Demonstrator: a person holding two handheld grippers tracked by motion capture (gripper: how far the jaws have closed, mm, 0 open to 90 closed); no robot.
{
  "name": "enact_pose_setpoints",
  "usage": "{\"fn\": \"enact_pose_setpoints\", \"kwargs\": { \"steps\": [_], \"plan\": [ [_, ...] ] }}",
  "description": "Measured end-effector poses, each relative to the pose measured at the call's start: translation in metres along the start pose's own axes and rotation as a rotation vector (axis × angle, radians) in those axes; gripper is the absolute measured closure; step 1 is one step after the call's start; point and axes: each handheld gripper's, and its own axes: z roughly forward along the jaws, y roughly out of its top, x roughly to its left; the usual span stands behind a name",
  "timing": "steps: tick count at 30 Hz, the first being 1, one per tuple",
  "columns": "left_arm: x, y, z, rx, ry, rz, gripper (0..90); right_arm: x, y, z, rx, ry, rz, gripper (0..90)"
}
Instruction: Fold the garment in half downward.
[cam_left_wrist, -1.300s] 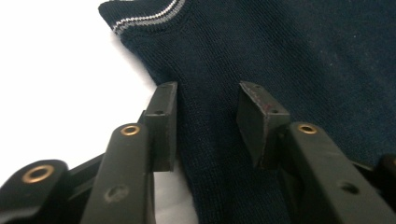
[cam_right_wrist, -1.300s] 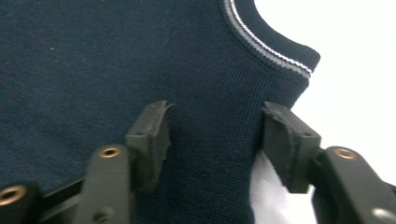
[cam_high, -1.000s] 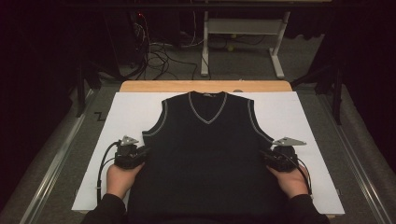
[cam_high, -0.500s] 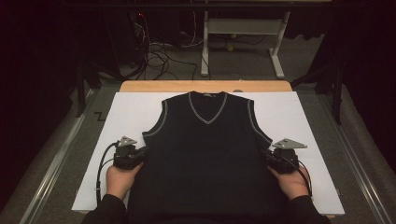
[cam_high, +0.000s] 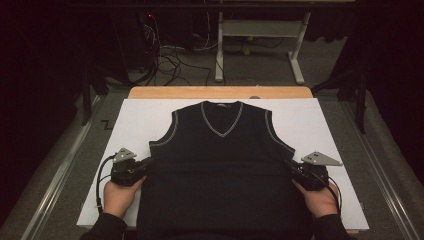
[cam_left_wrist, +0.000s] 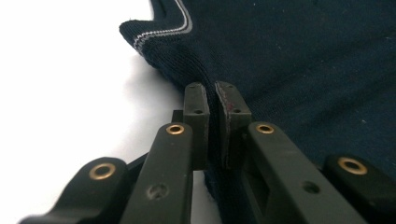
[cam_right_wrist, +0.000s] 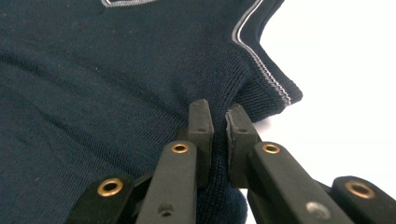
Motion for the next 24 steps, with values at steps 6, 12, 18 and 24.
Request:
{"fn": "enact_pose_setpoints", "kwargs": {
  "steps": [6,12,18,24],
  "plan": [
    [-0.003,-0.003,-0.012,-0.005,-0.015,0.012,80.0,0.001,-0.005,-0.012,-0.021,0.021,-0.013,84.1],
    [-0.008,-0.007,-0.027,-0.02,-0.033,0.027,79.9,0.005,-0.009,-0.026,-0.056,0.045,-0.022,84.1],
    [-0.017,-0.015,-0.042,-0.024,-0.042,0.057,79.9,0.008,-0.015,-0.039,-0.072,0.064,-0.022,84.0],
    [-0.025,-0.025,-0.054,-0.014,-0.068,0.061,79.8,0.011,-0.025,-0.052,-0.07,0.076,-0.037,83.7]
  ]
}}
